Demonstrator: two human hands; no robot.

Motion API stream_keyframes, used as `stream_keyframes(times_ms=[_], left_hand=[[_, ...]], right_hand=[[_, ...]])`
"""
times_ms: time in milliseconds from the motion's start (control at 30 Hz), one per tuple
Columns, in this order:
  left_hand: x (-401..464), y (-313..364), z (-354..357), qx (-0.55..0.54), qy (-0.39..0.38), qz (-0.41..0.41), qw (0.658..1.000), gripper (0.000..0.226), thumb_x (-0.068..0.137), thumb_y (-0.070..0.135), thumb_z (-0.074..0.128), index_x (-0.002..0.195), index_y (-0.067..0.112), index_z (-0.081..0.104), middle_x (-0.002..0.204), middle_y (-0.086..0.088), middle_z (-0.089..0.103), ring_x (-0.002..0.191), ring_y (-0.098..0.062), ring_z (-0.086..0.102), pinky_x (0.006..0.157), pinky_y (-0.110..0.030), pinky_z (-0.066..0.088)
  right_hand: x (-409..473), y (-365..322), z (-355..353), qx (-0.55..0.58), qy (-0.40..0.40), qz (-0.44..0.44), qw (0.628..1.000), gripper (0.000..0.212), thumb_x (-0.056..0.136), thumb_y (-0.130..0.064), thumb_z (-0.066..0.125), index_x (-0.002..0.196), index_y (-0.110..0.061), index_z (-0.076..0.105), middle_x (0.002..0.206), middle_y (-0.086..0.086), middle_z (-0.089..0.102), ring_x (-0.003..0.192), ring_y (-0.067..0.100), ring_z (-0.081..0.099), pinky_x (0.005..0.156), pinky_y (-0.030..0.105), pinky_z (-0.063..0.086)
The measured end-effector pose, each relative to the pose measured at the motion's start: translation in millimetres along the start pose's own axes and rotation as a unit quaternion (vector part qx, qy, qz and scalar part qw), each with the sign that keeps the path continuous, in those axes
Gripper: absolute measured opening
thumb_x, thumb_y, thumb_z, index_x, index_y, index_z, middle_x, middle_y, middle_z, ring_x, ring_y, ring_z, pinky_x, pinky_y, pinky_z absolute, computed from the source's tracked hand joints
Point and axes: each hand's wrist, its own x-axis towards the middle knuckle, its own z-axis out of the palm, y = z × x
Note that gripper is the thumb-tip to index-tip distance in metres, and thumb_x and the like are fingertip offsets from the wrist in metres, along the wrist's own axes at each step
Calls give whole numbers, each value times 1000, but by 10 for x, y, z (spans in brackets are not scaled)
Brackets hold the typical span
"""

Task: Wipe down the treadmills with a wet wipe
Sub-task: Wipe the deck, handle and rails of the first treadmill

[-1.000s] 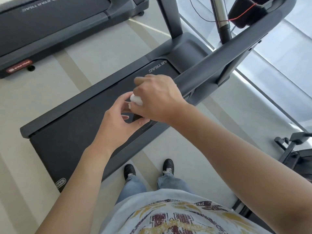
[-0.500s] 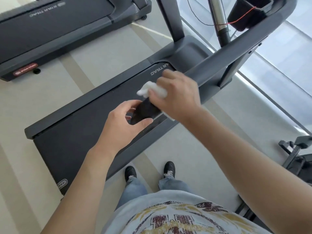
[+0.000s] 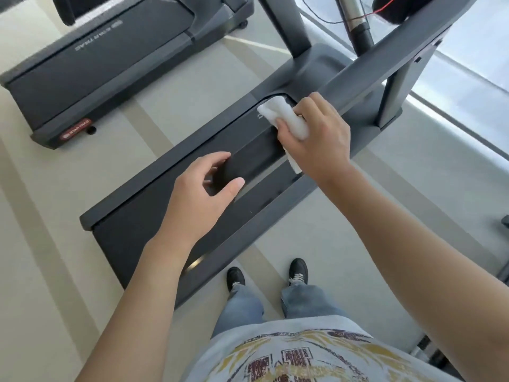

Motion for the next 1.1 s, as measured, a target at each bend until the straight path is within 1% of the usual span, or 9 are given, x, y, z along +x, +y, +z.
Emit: stream_keyframes(times_ms=[100, 267, 367, 467, 600, 833, 900, 1000, 1100], left_hand=[[32, 80, 15, -6, 18, -11, 1000, 37, 101, 34, 69, 137, 32, 66, 127, 23, 69, 119, 4, 63, 97, -8, 48], [55, 151, 121, -27, 36, -34, 998, 18, 104, 26, 64, 119, 31, 72, 99, 13, 73, 93, -4, 68, 77, -11, 47], [73, 171, 136, -24, 40, -29, 999, 24, 104, 22, 64, 125, 31, 72, 111, 17, 74, 109, -4, 68, 87, -9, 48], [52, 174, 167, -37, 55, -37, 997, 30, 104, 20, 65, 131, 33, 71, 125, 22, 72, 123, 3, 64, 100, -8, 47], [15, 105, 245, -52, 74, -30, 995, 31, 106, 21, 62, 133, 35, 69, 132, 18, 70, 128, -2, 62, 108, -19, 48], [-14, 52, 309, -86, 82, -49, 992, 23, 106, 33, 57, 125, 34, 70, 115, 4, 74, 112, -18, 70, 101, -48, 56], [-13, 60, 319, -75, 86, -44, 992, 24, 107, 32, 58, 128, 37, 69, 121, 7, 72, 117, -12, 66, 105, -42, 53], [-17, 62, 323, -58, 80, -48, 994, 33, 110, 27, 56, 142, 34, 64, 133, 16, 65, 130, -1, 58, 112, -21, 44], [-15, 58, 330, -53, 74, -51, 995, 35, 110, 28, 55, 144, 35, 62, 134, 18, 64, 134, 0, 54, 111, -15, 41]], right_hand=[[-185, -190, 108, 26, -2, 26, 999, 29, 94, -39, 67, 89, -10, 61, 86, -2, 56, 76, 15, 51, 59, 34, 43], [-559, -447, 236, 103, -24, -95, 990, 29, 95, -30, 72, 83, -5, 64, 78, 4, 55, 65, 22, 47, 57, 30, 35], [-397, -174, 165, 78, -7, -126, 989, 30, 96, -30, 71, 80, -5, 63, 77, 5, 54, 64, 22, 45, 53, 32, 34], [-102, 165, 90, 56, 47, -20, 997, 28, 92, -29, 72, 80, -7, 59, 78, -3, 49, 67, 17, 44, 52, 32, 36], [-56, 111, 121, 64, 61, 37, 995, 27, 89, -31, 72, 80, -9, 59, 79, -6, 47, 70, 13, 41, 54, 30, 35], [-449, -353, 249, 140, -14, -130, 982, 31, 89, -30, 76, 73, -8, 62, 72, 2, 53, 61, 21, 45, 56, 25, 26], [-311, -166, 190, 107, -22, -141, 984, 31, 90, -32, 75, 75, -9, 63, 73, 2, 54, 62, 22, 49, 51, 29, 32], [-5, 178, 66, 65, -9, -45, 997, 30, 91, -38, 72, 79, -12, 63, 77, -2, 53, 67, 19, 50, 51, 33, 41], [152, 152, 32, 42, -30, 11, 999, 31, 91, -41, 68, 77, -14, 61, 78, -7, 48, 69, 17, 48, 56, 35, 45]])
